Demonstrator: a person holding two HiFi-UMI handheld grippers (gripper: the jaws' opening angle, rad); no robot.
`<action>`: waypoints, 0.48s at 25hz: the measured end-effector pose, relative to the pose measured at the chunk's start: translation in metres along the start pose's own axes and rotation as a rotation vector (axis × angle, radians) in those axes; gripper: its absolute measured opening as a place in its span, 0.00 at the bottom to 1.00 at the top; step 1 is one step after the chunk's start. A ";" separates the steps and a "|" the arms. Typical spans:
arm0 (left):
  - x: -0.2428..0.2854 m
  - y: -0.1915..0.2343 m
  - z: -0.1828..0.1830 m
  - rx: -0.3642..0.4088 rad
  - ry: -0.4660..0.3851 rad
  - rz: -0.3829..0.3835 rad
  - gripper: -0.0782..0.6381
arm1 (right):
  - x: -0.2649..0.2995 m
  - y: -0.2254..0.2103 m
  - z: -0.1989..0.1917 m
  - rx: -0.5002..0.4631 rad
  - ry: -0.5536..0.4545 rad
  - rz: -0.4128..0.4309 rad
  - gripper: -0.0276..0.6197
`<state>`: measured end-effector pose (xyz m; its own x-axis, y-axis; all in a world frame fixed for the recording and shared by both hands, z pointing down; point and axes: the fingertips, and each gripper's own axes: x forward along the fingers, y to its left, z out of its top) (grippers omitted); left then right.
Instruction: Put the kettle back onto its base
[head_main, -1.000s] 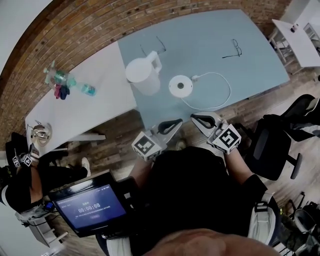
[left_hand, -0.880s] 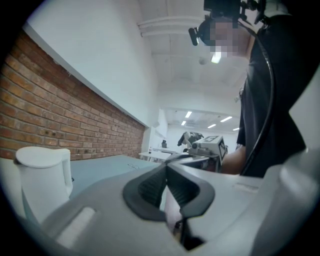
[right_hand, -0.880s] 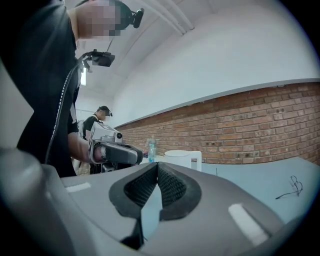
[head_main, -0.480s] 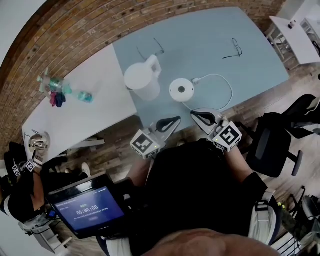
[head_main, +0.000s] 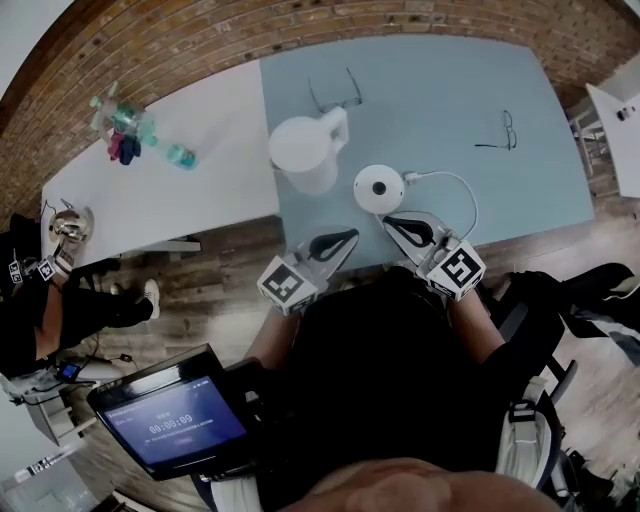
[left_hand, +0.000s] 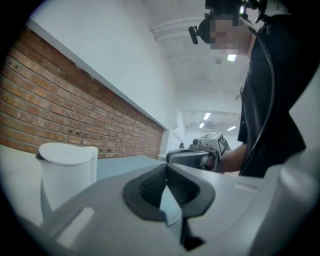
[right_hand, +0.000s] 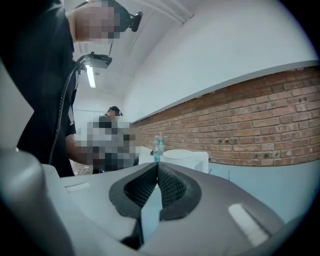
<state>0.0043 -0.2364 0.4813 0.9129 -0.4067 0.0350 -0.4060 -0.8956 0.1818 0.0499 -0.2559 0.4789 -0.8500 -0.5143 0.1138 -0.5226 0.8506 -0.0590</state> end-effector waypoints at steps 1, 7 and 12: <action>0.001 0.003 0.000 -0.003 -0.008 0.034 0.11 | 0.005 -0.003 0.007 0.002 0.002 0.035 0.05; 0.010 0.015 0.000 0.011 -0.038 0.191 0.11 | 0.025 -0.030 0.018 -0.075 -0.023 0.188 0.05; 0.021 0.020 0.002 0.002 -0.033 0.291 0.11 | 0.030 -0.043 0.011 -0.079 -0.028 0.287 0.05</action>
<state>0.0151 -0.2632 0.4837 0.7559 -0.6525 0.0539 -0.6511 -0.7404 0.1671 0.0460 -0.3097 0.4742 -0.9643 -0.2538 0.0760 -0.2550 0.9669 -0.0070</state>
